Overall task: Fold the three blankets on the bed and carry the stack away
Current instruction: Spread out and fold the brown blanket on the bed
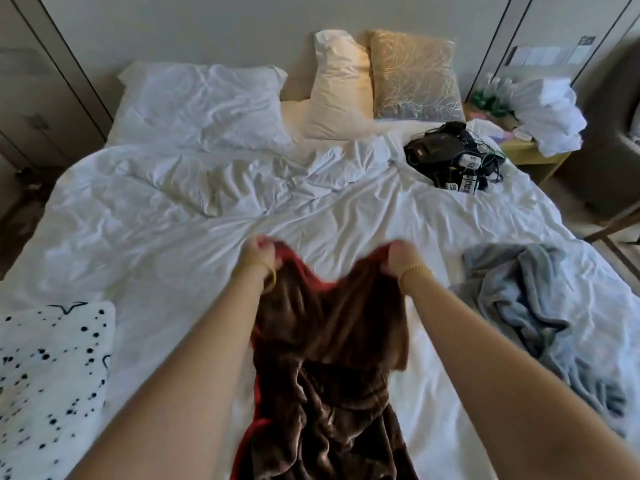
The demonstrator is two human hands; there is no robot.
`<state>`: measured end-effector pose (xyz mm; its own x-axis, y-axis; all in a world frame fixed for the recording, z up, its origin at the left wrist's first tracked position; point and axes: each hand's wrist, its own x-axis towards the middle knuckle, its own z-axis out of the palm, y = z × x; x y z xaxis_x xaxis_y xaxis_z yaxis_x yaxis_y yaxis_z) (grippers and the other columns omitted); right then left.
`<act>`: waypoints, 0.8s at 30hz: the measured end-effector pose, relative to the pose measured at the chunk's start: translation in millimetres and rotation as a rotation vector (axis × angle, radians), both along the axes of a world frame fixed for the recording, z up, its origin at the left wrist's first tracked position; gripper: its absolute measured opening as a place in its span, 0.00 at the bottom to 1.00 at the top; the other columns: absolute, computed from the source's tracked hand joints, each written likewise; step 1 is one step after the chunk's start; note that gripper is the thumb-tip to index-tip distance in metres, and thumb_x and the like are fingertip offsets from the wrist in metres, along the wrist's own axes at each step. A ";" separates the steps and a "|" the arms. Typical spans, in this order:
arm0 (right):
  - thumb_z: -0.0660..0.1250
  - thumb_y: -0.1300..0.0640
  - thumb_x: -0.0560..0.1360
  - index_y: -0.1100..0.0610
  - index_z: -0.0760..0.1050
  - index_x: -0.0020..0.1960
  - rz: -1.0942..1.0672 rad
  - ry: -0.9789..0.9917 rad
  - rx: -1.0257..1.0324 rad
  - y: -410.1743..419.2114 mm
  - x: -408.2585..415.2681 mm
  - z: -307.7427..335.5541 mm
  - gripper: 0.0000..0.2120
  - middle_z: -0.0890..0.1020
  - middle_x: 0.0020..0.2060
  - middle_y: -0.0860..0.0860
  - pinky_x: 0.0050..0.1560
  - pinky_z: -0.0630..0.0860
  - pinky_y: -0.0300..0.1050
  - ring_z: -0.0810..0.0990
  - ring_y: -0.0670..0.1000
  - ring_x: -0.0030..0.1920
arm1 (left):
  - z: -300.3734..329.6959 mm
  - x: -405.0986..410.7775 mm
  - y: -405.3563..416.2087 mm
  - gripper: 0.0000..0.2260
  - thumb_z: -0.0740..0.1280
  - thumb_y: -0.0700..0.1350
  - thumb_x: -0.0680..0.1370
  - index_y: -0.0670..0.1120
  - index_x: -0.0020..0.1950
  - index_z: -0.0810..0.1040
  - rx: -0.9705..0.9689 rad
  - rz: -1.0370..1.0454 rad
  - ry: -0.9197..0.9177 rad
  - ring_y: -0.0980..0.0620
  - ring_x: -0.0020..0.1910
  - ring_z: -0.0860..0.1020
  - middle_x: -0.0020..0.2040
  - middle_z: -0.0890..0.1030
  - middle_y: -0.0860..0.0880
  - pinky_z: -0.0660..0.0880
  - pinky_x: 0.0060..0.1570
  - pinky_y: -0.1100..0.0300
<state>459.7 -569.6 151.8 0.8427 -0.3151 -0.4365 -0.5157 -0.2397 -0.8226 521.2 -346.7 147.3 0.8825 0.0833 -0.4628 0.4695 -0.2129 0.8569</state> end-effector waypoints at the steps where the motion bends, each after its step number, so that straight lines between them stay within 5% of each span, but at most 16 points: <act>1: 0.56 0.63 0.79 0.62 0.65 0.69 -0.149 -0.231 -0.030 -7.5 19.4 16.8 0.19 0.74 0.62 0.55 0.61 0.70 0.35 0.74 0.45 0.53 | 22.9 24.7 -3.5 0.18 0.58 0.37 0.78 0.41 0.69 0.67 -0.026 0.125 -0.203 0.44 0.57 0.76 0.66 0.72 0.38 0.72 0.62 0.49; 3: 0.60 0.58 0.78 0.52 0.45 0.77 -0.140 -0.521 -0.063 -16.0 44.8 55.1 0.33 0.60 0.73 0.50 0.66 0.56 0.32 0.62 0.45 0.69 | 60.2 52.9 0.9 0.29 0.59 0.44 0.78 0.49 0.77 0.49 -0.042 0.155 -0.479 0.45 0.69 0.68 0.72 0.66 0.42 0.64 0.69 0.48; 6: 0.63 0.54 0.77 0.45 0.33 0.75 0.015 -0.540 -0.050 -8.2 39.2 36.6 0.42 0.49 0.77 0.49 0.71 0.53 0.40 0.51 0.46 0.75 | 60.7 39.6 -0.5 0.36 0.58 0.55 0.78 0.58 0.73 0.32 -0.007 -0.062 -0.435 0.51 0.73 0.63 0.75 0.61 0.47 0.59 0.65 0.57; 9: 0.58 0.57 0.79 0.45 0.39 0.76 0.057 -0.350 -0.146 3.7 -5.2 -31.5 0.35 0.55 0.76 0.48 0.68 0.60 0.40 0.60 0.49 0.73 | -16.6 -3.7 12.6 0.31 0.58 0.50 0.80 0.53 0.77 0.43 0.245 -0.173 -0.204 0.47 0.71 0.66 0.73 0.64 0.45 0.60 0.68 0.56; 14: 0.54 0.63 0.80 0.61 0.60 0.73 -0.014 0.153 -0.286 21.9 -128.7 -169.3 0.22 0.66 0.70 0.59 0.69 0.62 0.46 0.66 0.57 0.69 | -160.9 -112.7 59.2 0.25 0.61 0.48 0.79 0.42 0.73 0.58 0.531 -0.270 0.252 0.40 0.67 0.69 0.70 0.68 0.40 0.66 0.67 0.50; 18: 0.53 0.64 0.80 0.67 0.69 0.65 -0.110 0.398 -0.361 14.7 -197.6 -230.9 0.16 0.72 0.63 0.64 0.63 0.66 0.50 0.70 0.61 0.64 | -221.7 -174.7 93.8 0.22 0.61 0.56 0.78 0.41 0.62 0.72 0.505 -0.236 0.393 0.42 0.59 0.75 0.61 0.77 0.41 0.70 0.60 0.53; 22: 0.57 0.52 0.80 0.63 0.71 0.54 -0.223 0.328 -0.235 22.2 -211.3 -257.1 0.14 0.80 0.47 0.59 0.48 0.72 0.48 0.77 0.56 0.46 | -243.8 -191.1 95.2 0.16 0.64 0.55 0.77 0.46 0.57 0.74 0.272 -0.194 0.313 0.48 0.52 0.77 0.57 0.79 0.47 0.71 0.54 0.57; 24: 0.59 0.50 0.79 0.64 0.72 0.54 -0.204 0.268 -0.217 26.7 -203.9 -265.8 0.16 0.80 0.46 0.58 0.45 0.70 0.46 0.76 0.54 0.45 | -248.1 -191.8 86.9 0.12 0.64 0.52 0.77 0.49 0.58 0.74 0.235 -0.260 0.253 0.49 0.51 0.77 0.56 0.79 0.48 0.72 0.53 0.57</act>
<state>255.8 -542.8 -114.0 0.6188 -0.5733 -0.5370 -0.7600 -0.2640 -0.5939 329.4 -259.8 -100.8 0.7491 0.0027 -0.6625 0.5639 -0.5275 0.6354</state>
